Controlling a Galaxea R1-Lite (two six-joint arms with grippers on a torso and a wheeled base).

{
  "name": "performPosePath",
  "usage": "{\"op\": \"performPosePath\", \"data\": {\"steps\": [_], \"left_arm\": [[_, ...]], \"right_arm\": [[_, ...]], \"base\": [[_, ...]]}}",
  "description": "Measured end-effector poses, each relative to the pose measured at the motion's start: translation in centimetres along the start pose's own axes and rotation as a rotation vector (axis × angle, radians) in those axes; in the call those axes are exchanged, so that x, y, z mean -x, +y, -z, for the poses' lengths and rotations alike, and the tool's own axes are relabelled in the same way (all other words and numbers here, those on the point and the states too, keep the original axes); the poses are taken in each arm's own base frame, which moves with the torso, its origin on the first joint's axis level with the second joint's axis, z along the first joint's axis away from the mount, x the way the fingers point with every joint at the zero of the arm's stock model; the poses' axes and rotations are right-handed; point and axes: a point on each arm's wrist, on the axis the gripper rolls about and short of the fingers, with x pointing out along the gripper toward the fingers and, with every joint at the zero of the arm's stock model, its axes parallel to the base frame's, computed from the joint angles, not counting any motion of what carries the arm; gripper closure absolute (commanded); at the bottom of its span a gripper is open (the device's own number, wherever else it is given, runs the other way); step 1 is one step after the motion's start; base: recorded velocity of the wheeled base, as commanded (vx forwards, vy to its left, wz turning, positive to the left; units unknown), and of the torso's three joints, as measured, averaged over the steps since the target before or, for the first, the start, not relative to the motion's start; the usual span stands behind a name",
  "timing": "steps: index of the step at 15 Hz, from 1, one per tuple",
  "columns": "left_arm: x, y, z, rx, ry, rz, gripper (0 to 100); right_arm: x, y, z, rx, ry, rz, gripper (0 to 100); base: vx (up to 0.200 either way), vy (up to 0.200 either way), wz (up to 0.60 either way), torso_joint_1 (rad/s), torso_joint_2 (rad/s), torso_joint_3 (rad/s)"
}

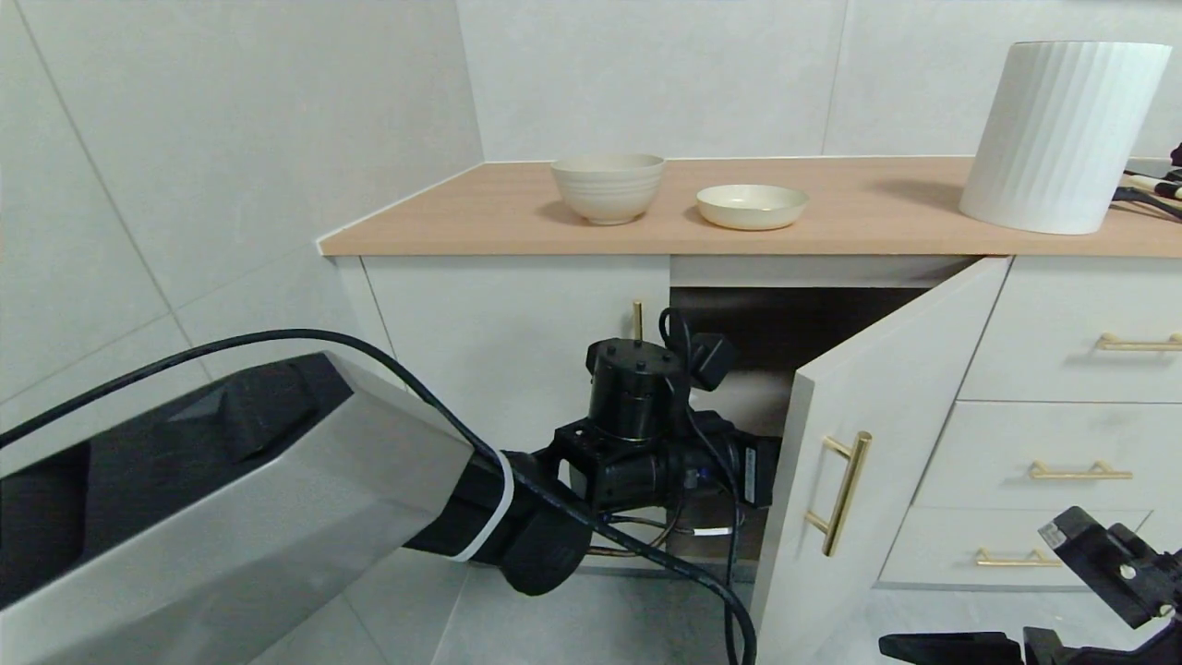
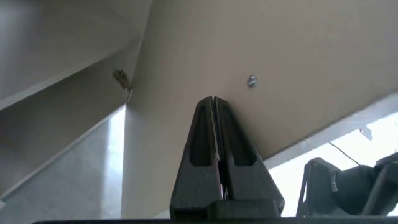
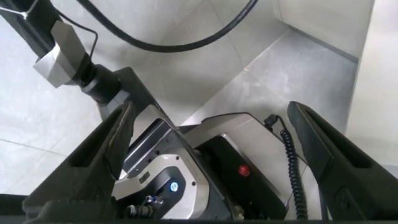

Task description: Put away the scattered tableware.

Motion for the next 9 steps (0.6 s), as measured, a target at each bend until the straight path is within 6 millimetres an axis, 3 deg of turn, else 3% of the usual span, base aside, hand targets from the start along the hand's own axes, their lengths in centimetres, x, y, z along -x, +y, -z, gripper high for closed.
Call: {"op": "performPosePath", "data": {"steps": [2, 4, 7, 9], "left_arm": [[-0.7, -1.1, -0.1, 0.0, 0.024, 0.012, 100], [-1.1, -4.1, -0.1, -0.016, 0.051, 0.074, 100], [0.3, -9.4, 0.9, -0.035, 0.124, 0.198, 100], [1.9, -9.5, 0.6, -0.032, 0.113, 0.153, 100]], "right_arm": [[0.2, 0.3, 0.1, 0.009, -0.004, -0.02, 0], [0.9, 0.9, 0.2, 0.027, -0.015, -0.073, 0], [2.6, 2.0, 0.2, 0.068, -0.046, -0.205, 0], [3.3, 2.3, 0.1, 0.085, -0.076, -0.228, 0]], "base": [[0.0, 0.0, 0.0, 0.0, 0.0, 0.0], [0.0, 0.0, 0.0, 0.0, 0.0, 0.0], [0.0, 0.0, 0.0, 0.0, 0.0, 0.0], [0.0, 0.0, 0.0, 0.0, 0.0, 0.0]]}}
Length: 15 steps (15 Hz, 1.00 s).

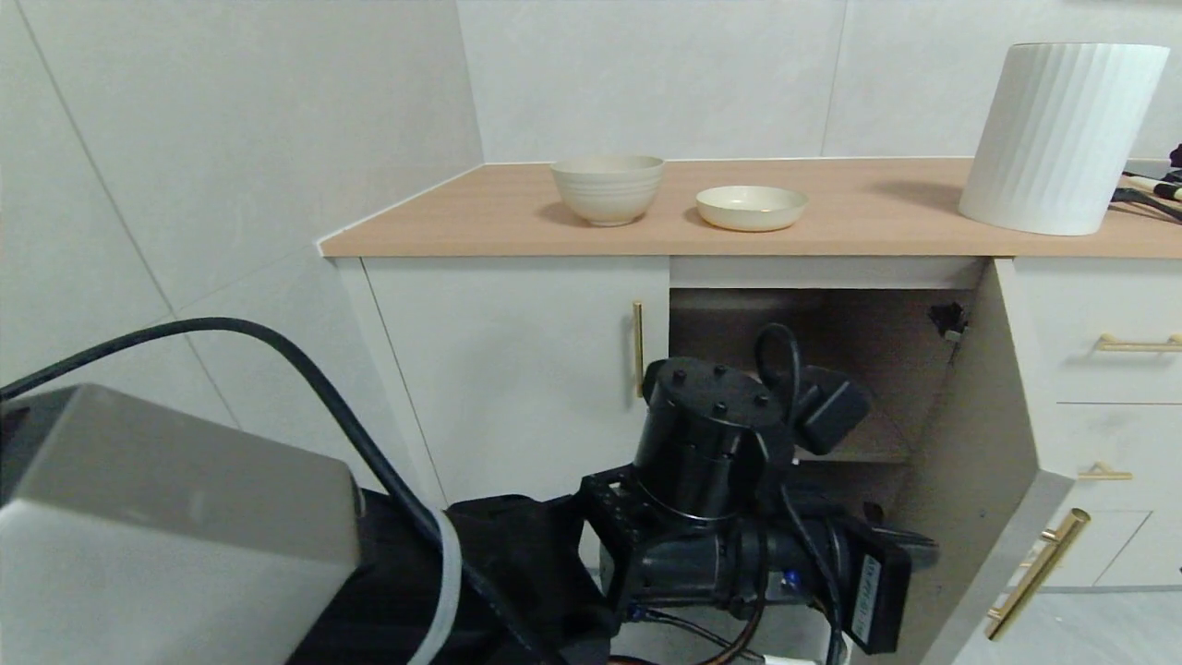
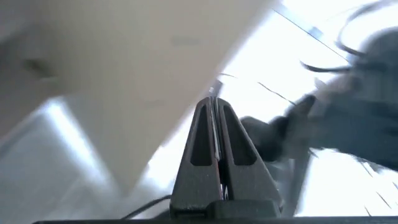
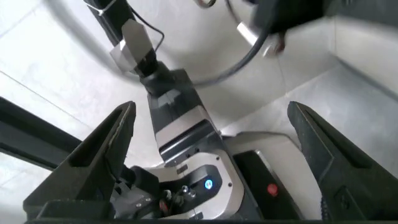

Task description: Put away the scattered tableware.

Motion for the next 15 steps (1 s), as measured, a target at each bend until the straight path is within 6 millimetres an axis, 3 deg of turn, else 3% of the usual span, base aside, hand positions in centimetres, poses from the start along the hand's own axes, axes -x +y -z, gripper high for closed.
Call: {"op": "performPosePath", "data": {"steps": [5, 7, 11, 15], "left_arm": [[7.6, 4.7, -0.5, 0.044, -0.133, -0.23, 100], [11.0, 5.6, -0.8, 0.052, -0.195, -0.31, 100], [15.9, 4.9, -1.1, 0.054, -0.271, -0.404, 100], [20.9, 3.5, -1.4, 0.078, -0.307, -0.493, 100]], "right_arm": [[-0.6, -0.1, -1.8, 0.021, -0.058, 0.045, 0], [-1.2, -0.3, -2.4, 0.038, -0.064, 0.075, 0], [-3.3, -0.6, -2.3, 0.106, -0.025, 0.187, 0], [-7.9, -1.3, -3.2, 0.138, -0.029, 0.497, 0]], "base": [[0.0, 0.0, 0.0, 0.0, 0.0, 0.0], [0.0, 0.0, 0.0, 0.0, 0.0, 0.0], [0.0, 0.0, 0.0, 0.0, 0.0, 0.0], [0.0, 0.0, 0.0, 0.0, 0.0, 0.0]]}}
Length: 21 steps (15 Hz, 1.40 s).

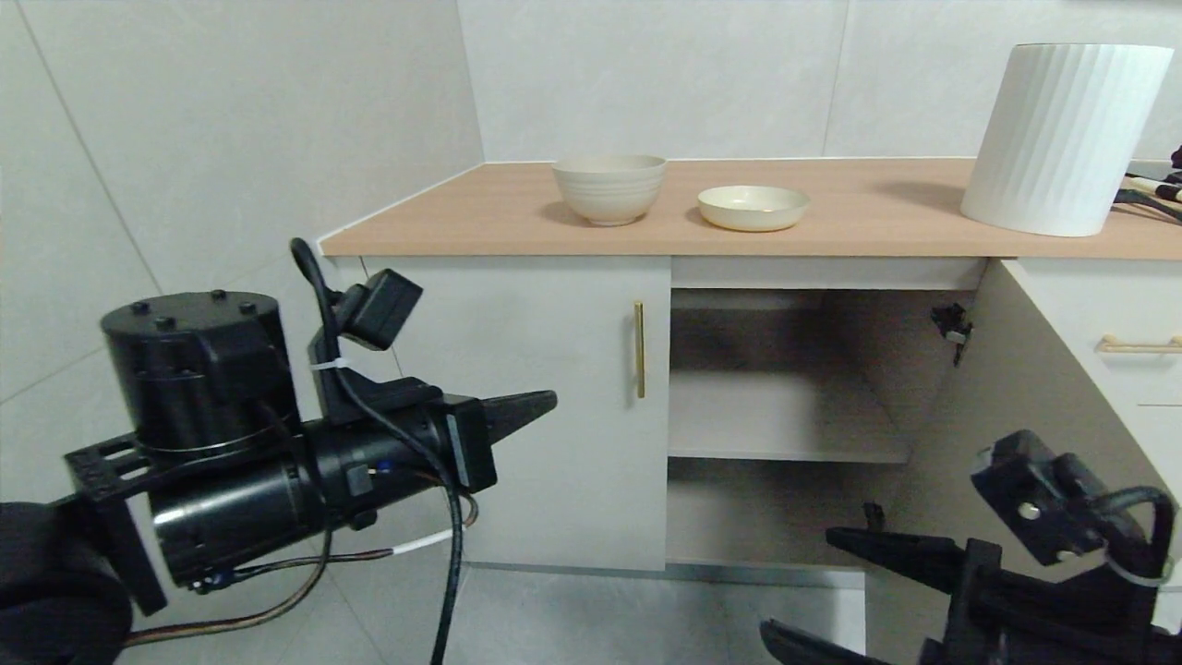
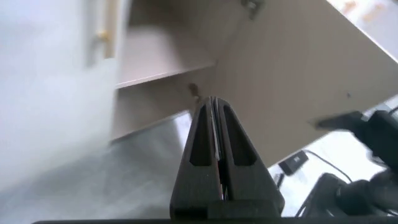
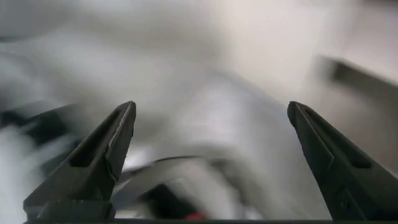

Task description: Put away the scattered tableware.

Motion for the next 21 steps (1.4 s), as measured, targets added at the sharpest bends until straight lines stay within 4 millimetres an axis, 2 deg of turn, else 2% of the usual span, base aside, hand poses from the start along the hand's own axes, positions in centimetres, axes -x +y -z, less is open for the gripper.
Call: {"op": "performPosePath", "data": {"steps": [1, 3, 5, 9, 11, 13, 16, 21], "left_arm": [[1.2, 0.2, -0.5, 0.005, -0.013, -0.022, 100], [3.4, 0.4, -1.4, 0.007, -0.058, -0.055, 100], [4.9, 0.3, -2.0, 0.001, -0.096, -0.072, 100], [6.5, -0.2, -2.9, -0.008, -0.125, -0.087, 100], [7.1, -0.7, -3.5, -0.01, -0.13, -0.086, 100], [7.5, -1.2, -3.8, -0.011, -0.114, -0.082, 100], [7.7, -2.0, -3.7, -0.1, -0.067, -0.066, 100], [7.2, -2.3, -3.8, -0.157, -0.04, -0.053, 100]], "right_arm": [[-0.8, 0.0, 0.3, 0.006, 0.009, 0.09, 0], [-1.0, -0.1, 0.7, 0.016, 0.046, 0.13, 0], [0.2, -0.9, 1.1, 0.018, 0.098, 0.188, 0], [3.9, -2.3, 0.8, 0.002, 0.111, 0.271, 0], [5.4, -2.4, -0.2, 0.002, 0.069, 0.283, 0], [6.0, -2.3, -1.1, 0.006, 0.042, 0.282, 0], [4.7, -1.9, -4.9, -0.001, 0.005, 0.285, 0], [-0.7, -3.0, -11.7, -0.039, -0.077, 0.345, 0]], "base": [[0.0, 0.0, 0.0, 0.0, 0.0, 0.0], [0.0, 0.0, 0.0, 0.0, 0.0, 0.0], [0.0, 0.0, 0.0, 0.0, 0.0, 0.0], [0.0, 0.0, 0.0, 0.0, 0.0, 0.0], [0.0, 0.0, 0.0, 0.0, 0.0, 0.0], [0.0, 0.0, 0.0, 0.0, 0.0, 0.0], [0.0, 0.0, 0.0, 0.0, 0.0, 0.0], [0.0, 0.0, 0.0, 0.0, 0.0, 0.0]]}}
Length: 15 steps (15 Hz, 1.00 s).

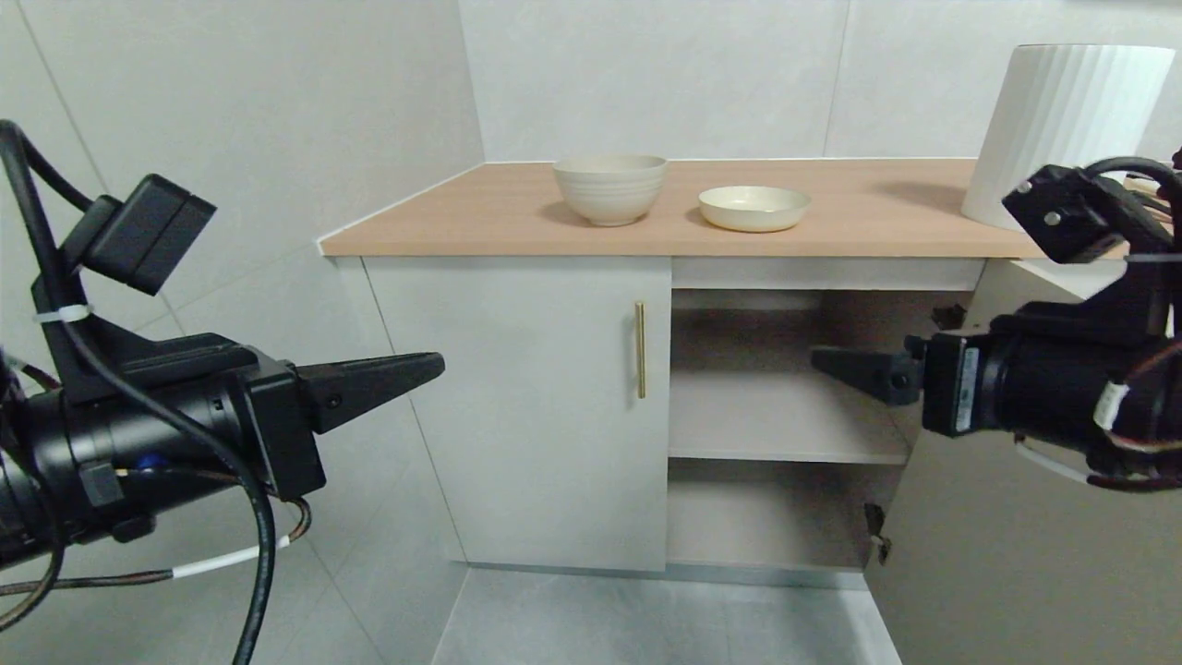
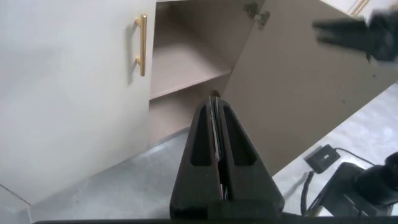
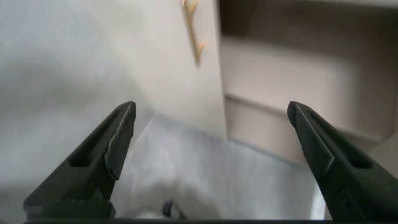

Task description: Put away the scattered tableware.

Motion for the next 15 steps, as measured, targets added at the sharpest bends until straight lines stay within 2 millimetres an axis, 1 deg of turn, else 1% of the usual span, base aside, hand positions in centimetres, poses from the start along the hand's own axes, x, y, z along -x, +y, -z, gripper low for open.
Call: {"op": "performPosePath", "data": {"steps": [1, 2, 4, 6, 8, 12, 15], "left_arm": [[-0.1, 0.0, 0.0, 0.001, 0.003, 0.001, 100], [-0.3, 0.0, 0.0, 0.001, 0.005, 0.003, 0], [-0.8, -0.1, 0.3, 0.002, 0.02, 0.016, 0], [-1.1, -0.2, 0.1, -0.003, 0.003, 0.022, 0], [-1.0, -0.4, -0.4, -0.016, -0.048, 0.027, 0], [-0.5, -0.5, -0.6, -0.022, -0.066, 0.028, 0], [-0.4, -0.6, -0.7, -0.022, -0.066, 0.03, 0]], "right_arm": [[-0.9, 0.0, -0.5, -0.004, -0.003, 0.009, 0], [-1.5, 0.0, -0.6, -0.007, 0.003, 0.016, 0], [-2.5, 0.2, -1.0, -0.058, -0.001, 0.019, 0], [-3.0, -0.1, -1.1, -0.066, 0.0, 0.036, 0], [-3.0, -0.4, -1.4, -0.072, -0.009, 0.047, 0], [-2.7, -0.5, -1.5, -0.072, -0.007, 0.057, 0], [-2.0, -0.6, -1.7, -0.074, -0.005, 0.053, 0]], "base": [[0.0, 0.0, 0.0, 0.0, 0.0, 0.0], [0.0, 0.0, 0.0, 0.0, 0.0, 0.0], [0.0, 0.0, 0.0, 0.0, 0.0, 0.0], [0.0, 0.0, 0.0, 0.0, 0.0, 0.0], [0.0, 0.0, 0.0, 0.0, 0.0, 0.0], [0.0, 0.0, 0.0, 0.0, 0.0, 0.0], [0.2, 0.0, 0.0, -0.004, 0.0, 0.005]]}}
